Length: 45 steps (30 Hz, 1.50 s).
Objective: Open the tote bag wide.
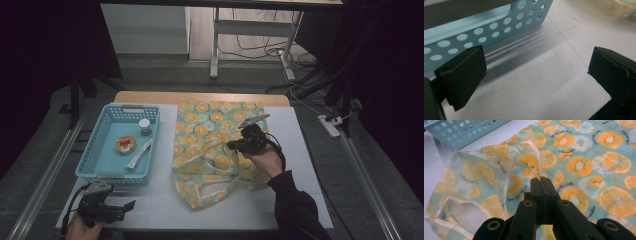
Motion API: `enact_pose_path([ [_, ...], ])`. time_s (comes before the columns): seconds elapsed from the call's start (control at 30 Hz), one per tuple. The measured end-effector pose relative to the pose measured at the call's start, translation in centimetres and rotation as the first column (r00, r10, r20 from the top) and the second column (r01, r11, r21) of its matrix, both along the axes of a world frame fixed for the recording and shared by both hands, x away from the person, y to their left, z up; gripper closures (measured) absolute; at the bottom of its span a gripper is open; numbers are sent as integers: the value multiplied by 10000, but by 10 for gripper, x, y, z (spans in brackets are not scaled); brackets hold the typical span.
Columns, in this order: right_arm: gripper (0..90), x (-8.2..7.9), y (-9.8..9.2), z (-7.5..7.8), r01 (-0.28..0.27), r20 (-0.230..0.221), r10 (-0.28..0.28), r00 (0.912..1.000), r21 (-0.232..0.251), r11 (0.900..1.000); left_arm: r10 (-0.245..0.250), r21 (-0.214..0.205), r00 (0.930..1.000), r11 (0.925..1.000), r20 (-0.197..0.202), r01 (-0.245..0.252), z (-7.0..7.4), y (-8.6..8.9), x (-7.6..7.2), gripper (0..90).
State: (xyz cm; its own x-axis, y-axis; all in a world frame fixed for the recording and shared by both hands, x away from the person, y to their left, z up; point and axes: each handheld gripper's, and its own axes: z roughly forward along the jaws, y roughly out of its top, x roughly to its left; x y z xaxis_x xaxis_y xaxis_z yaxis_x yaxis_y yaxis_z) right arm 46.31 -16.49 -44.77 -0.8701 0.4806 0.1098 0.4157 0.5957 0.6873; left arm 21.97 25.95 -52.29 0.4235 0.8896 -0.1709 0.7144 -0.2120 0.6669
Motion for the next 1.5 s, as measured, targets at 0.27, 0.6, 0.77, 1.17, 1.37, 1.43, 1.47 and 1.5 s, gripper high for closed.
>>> enact_pose_path([
  [0.27,895,19,8,-12,115,147,-112,9998,-219,9997,-8,-2,10000,10000,-16,8,0,0,0,19],
  [0.6,894,41,14,-42,399,150,-390,9991,-644,9971,-19,0,10000,10000,-33,19,0,0,0,20],
  [0.77,892,46,14,-59,469,73,-465,9989,-789,9958,-24,4,10000,10000,-35,24,0,0,0,20],
  [1.17,745,45,13,-65,637,222,-620,9978,-872,9942,-28,8,10000,10000,-27,28,0,-1,0,21],
  [1.37,556,35,12,-52,611,274,-593,9979,-708,9956,-26,13,10000,10000,-25,26,0,-1,0,21],
  [1.43,495,31,10,-47,652,194,-642,9977,-539,9964,-34,10,10000,10000,-26,34,0,-1,0,21],
  [1.47,495,31,10,-47,652,194,-642,9977,-539,9964,-34,10,10000,10000,-26,34,0,-1,0,21],
  [1.5,436,26,8,-43,663,158,-658,9977,-338,9972,-31,2,10000,10000,-27,31,0,-1,0,21],
])
